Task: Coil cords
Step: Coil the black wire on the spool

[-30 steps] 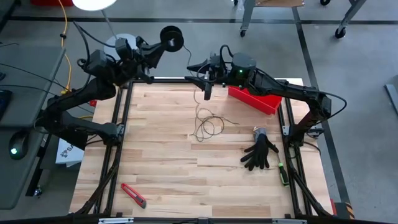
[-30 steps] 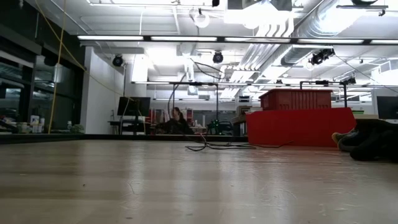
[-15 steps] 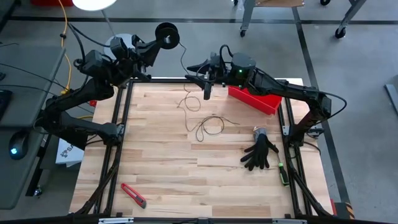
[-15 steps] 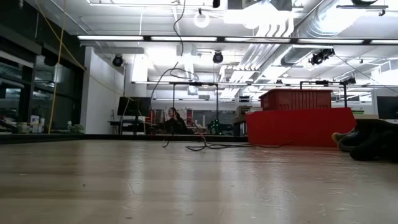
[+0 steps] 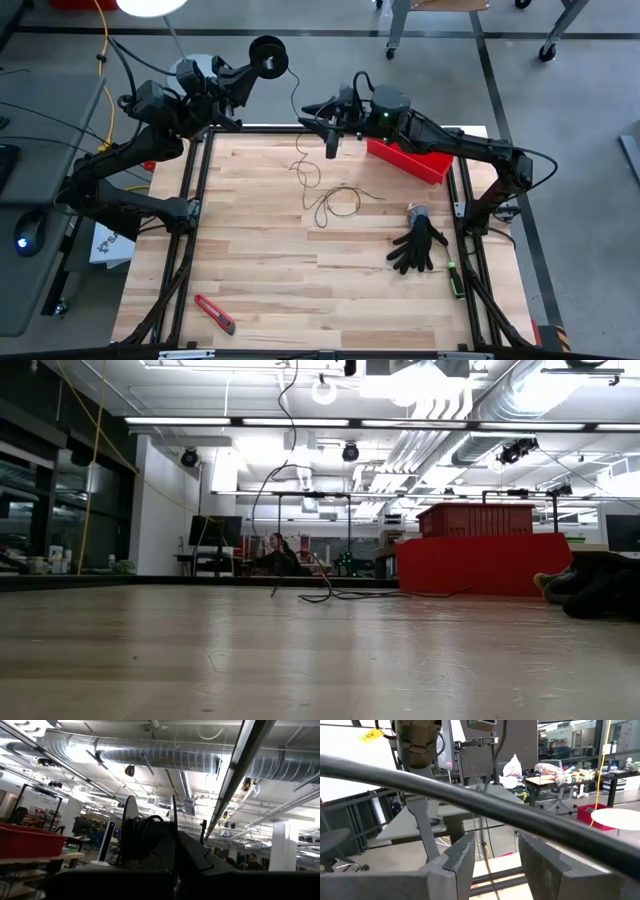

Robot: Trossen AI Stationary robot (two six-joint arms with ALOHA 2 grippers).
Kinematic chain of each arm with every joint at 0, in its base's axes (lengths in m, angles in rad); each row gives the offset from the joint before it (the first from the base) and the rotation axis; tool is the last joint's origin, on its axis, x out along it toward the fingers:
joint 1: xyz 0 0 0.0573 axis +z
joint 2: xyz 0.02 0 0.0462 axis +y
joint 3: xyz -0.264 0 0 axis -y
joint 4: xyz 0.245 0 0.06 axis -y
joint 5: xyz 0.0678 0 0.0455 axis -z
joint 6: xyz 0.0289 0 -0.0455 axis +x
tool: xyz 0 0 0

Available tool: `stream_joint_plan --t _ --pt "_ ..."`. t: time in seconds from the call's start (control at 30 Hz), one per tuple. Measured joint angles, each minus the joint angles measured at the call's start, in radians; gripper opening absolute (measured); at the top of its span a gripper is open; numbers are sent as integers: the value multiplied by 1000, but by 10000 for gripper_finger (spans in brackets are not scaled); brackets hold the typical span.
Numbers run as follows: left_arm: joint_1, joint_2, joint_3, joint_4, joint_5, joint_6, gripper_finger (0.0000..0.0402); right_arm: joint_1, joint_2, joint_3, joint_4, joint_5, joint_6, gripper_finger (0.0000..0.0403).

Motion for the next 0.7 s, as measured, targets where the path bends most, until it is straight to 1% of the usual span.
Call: stream_joint_plan --t 0.17,0.33,0.7 --pt "0 0 0 0 0 -8 0 17 0 0 2 -18 27 143" --pt "0 0 0 0 1 -33 0 33 0 0 8 10 -29 143" --pt "0 0 0 0 11 -60 0 31 1 0 38 46 -25 142"
